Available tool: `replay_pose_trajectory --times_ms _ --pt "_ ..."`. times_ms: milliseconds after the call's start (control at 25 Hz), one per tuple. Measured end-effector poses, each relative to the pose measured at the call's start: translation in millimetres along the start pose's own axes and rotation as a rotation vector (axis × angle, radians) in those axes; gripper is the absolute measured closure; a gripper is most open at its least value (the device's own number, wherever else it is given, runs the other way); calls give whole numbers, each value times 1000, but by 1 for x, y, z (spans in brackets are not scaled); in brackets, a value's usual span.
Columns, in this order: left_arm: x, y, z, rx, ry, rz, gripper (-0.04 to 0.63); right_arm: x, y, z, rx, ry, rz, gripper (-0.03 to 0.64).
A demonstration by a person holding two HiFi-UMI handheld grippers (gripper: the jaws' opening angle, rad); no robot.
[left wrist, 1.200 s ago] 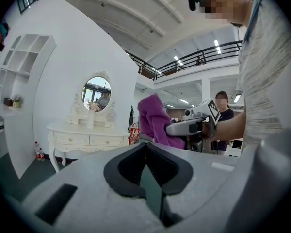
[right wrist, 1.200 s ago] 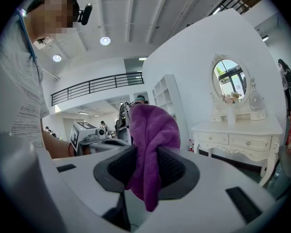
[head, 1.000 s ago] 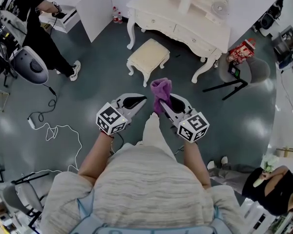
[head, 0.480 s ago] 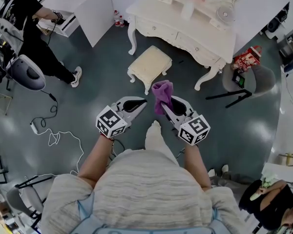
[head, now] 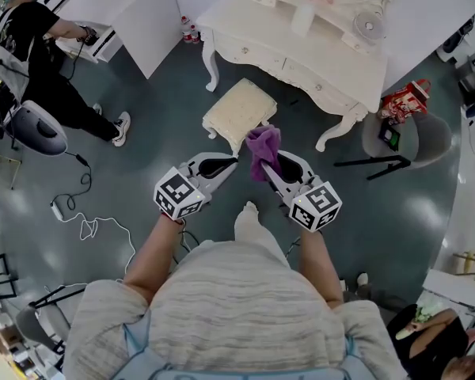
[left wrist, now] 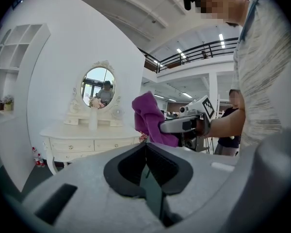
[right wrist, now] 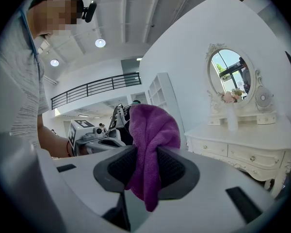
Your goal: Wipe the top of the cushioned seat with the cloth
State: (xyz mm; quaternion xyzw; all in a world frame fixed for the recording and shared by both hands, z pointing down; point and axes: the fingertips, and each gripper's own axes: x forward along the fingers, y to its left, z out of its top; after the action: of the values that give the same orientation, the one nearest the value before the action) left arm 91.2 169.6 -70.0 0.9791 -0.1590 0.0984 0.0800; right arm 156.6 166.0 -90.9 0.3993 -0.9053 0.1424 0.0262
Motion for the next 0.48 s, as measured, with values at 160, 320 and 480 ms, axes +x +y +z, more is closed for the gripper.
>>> replay_pose_trajectory --times_ms 160,320,480 --pt "22 22 7 9 14 1 583 11 -28 9 -3 2 10 497" --pt "43 42 9 26 25 3 583 23 -55 13 -8 10 21 497" --pt "59 62 3 22 29 4 583 37 -80 8 -6 28 19 498"
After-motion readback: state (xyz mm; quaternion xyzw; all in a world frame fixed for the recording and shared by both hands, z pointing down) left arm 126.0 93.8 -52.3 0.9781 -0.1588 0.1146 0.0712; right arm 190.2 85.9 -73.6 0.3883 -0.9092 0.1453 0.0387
